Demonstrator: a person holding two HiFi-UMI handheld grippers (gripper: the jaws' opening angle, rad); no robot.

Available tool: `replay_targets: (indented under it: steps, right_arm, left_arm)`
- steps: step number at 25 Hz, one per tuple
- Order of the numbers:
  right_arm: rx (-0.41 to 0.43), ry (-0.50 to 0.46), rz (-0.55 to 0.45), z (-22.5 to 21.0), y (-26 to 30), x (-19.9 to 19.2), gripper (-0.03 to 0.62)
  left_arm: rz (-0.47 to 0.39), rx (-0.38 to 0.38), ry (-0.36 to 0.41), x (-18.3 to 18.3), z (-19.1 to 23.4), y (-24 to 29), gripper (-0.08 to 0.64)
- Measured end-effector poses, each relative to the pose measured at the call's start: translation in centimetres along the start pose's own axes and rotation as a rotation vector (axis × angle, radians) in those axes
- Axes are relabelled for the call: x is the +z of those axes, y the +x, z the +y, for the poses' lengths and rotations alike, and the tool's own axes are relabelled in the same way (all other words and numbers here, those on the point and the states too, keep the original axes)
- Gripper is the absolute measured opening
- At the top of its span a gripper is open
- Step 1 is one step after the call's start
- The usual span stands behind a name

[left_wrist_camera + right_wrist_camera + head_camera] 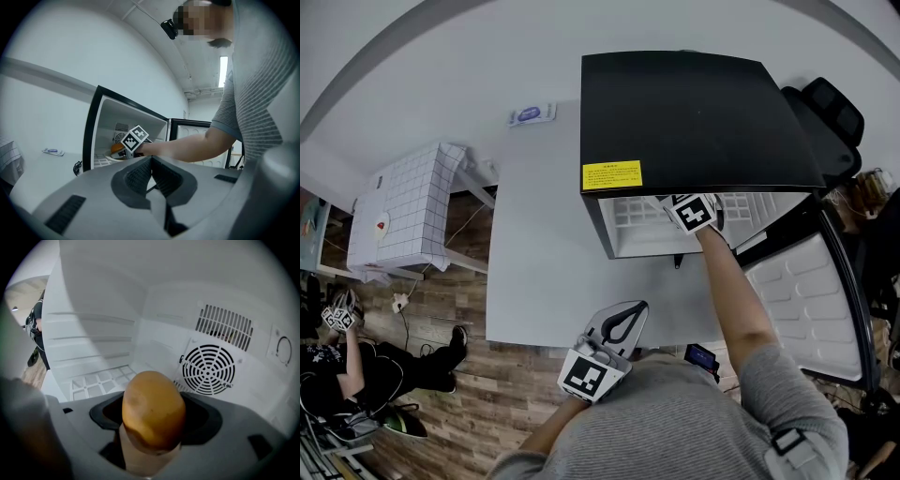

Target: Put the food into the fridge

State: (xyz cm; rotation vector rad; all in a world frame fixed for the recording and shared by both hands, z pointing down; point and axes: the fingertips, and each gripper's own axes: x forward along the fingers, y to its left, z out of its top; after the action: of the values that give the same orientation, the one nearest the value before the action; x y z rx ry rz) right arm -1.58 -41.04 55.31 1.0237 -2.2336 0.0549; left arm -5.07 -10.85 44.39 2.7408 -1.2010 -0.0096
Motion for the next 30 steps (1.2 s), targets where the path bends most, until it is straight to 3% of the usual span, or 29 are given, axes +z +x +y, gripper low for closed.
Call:
replay_targets:
  steps: [30]
  right_arm:
    - [-0.027, 0.013, -0.102, 0.4, -4.5, 1.3, 0.327]
  left_arm:
    - [-0.018, -0.048, 0.025, 0.5, -1.3, -0.4, 0.011]
